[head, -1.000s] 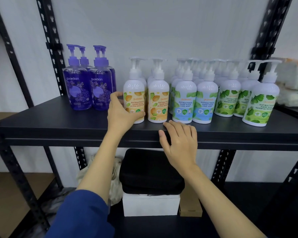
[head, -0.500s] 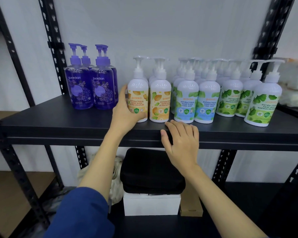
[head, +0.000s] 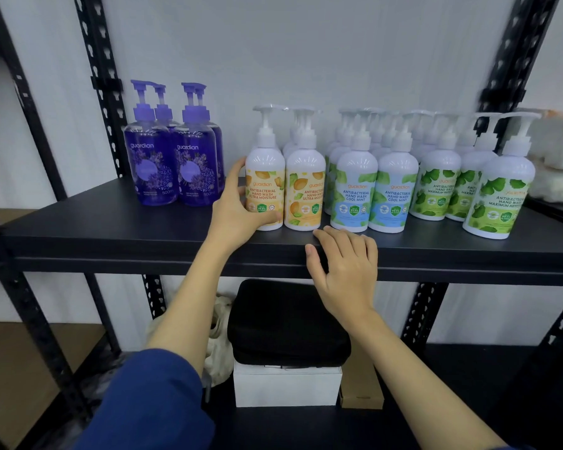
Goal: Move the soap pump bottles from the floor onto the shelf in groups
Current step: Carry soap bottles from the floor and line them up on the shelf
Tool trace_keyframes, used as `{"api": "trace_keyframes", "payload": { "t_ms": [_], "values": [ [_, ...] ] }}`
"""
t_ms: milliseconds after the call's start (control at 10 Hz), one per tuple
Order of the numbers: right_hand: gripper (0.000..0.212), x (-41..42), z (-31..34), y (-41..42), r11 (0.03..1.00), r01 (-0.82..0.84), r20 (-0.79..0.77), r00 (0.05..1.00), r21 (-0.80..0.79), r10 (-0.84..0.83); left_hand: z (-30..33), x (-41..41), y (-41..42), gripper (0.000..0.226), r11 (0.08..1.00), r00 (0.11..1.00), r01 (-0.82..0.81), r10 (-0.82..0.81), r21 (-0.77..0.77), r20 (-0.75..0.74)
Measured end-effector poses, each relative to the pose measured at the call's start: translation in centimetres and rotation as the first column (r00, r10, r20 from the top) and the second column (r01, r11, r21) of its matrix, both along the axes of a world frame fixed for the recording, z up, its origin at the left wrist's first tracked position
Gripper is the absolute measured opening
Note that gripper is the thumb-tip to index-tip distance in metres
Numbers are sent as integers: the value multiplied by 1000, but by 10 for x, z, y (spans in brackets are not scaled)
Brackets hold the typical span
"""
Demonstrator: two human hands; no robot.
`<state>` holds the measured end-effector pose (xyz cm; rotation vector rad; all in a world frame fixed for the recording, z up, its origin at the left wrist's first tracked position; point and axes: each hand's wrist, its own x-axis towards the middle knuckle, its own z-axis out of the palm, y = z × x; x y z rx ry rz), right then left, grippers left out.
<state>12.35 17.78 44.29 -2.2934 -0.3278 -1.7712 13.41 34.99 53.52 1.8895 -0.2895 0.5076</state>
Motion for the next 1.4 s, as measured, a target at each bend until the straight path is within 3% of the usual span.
{"api": "trace_keyframes", "payload": {
  "t_ms": [700,1100,1200,1400],
  "values": [
    [35,-2,2,0,1000,9,-49,999,-5,-9,-1,-5,-4,98,998,998,-51,50,38,35],
    [37,-13,11,1,999,12,-177,984,-31,-17,5,-17,4,82,970,977,-140,168,200,-130],
    [38,-21,20,5,998,35,-248,968,-45,-45,5,-37,19,69,920,953,-251,289,300,-89],
    [29,-53,26,41,968,-229,-223,954,-104,202,-4,-98,57,38,711,854,-481,511,513,92]
  ]
}}
